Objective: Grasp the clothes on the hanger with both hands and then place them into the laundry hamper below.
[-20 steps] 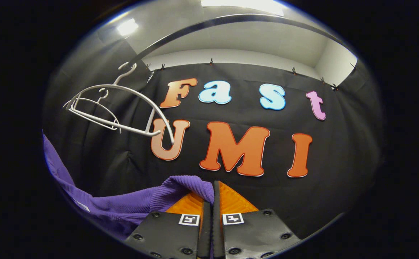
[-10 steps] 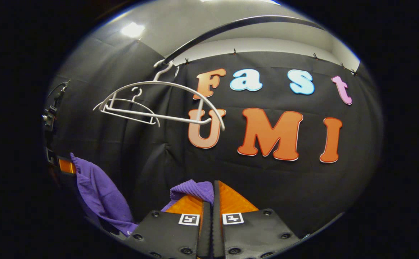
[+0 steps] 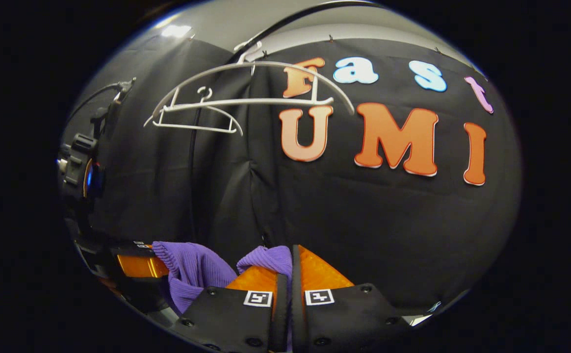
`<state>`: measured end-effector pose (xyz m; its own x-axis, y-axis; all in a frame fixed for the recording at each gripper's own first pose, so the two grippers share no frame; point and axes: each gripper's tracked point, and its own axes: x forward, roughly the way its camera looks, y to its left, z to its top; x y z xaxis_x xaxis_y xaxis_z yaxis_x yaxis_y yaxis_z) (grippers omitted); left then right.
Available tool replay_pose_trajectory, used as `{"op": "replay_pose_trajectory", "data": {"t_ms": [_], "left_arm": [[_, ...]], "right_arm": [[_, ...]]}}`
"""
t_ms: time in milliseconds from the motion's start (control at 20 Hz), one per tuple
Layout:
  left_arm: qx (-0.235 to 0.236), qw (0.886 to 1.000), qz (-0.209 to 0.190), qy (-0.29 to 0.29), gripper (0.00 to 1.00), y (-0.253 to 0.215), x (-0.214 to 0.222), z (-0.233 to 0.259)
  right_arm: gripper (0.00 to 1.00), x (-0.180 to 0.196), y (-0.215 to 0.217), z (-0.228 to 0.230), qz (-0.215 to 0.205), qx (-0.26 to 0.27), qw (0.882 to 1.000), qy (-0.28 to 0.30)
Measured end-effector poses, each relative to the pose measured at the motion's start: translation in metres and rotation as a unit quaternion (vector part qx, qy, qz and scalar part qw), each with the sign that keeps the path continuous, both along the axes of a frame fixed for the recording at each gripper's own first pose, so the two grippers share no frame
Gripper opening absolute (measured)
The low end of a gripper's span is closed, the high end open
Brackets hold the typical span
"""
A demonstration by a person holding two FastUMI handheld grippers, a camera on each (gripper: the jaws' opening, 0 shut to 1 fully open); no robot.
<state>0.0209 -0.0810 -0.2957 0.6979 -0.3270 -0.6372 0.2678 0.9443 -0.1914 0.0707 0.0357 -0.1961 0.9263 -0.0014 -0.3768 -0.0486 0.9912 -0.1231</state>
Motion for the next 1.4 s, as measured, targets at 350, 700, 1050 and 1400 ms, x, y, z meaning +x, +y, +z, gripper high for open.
{"op": "replay_pose_trajectory", "data": {"t_ms": [350, 700, 1050, 1400], "left_arm": [[0.030, 0.991, 0.025, 0.128, 0.09, 0.016, -0.053, -0.079], [0.048, 0.979, 0.055, 0.191, 0.11, 0.035, -0.077, -0.115], [0.069, 0.969, 0.080, 0.225, 0.35, 0.050, -0.087, -0.130], [0.078, 0.966, 0.090, 0.230, 0.97, 0.052, -0.086, -0.133]], "right_arm": [[0.11, -0.033, -0.004, -0.105, -0.055, 0.064, 0.985, 0.149], [0.11, -0.075, -0.022, -0.182, -0.101, 0.096, 0.954, 0.266], [0.95, -0.077, -0.025, -0.183, -0.115, 0.109, 0.948, 0.277], [0.91, -0.080, -0.022, -0.184, -0.110, 0.098, 0.948, 0.282]]}}
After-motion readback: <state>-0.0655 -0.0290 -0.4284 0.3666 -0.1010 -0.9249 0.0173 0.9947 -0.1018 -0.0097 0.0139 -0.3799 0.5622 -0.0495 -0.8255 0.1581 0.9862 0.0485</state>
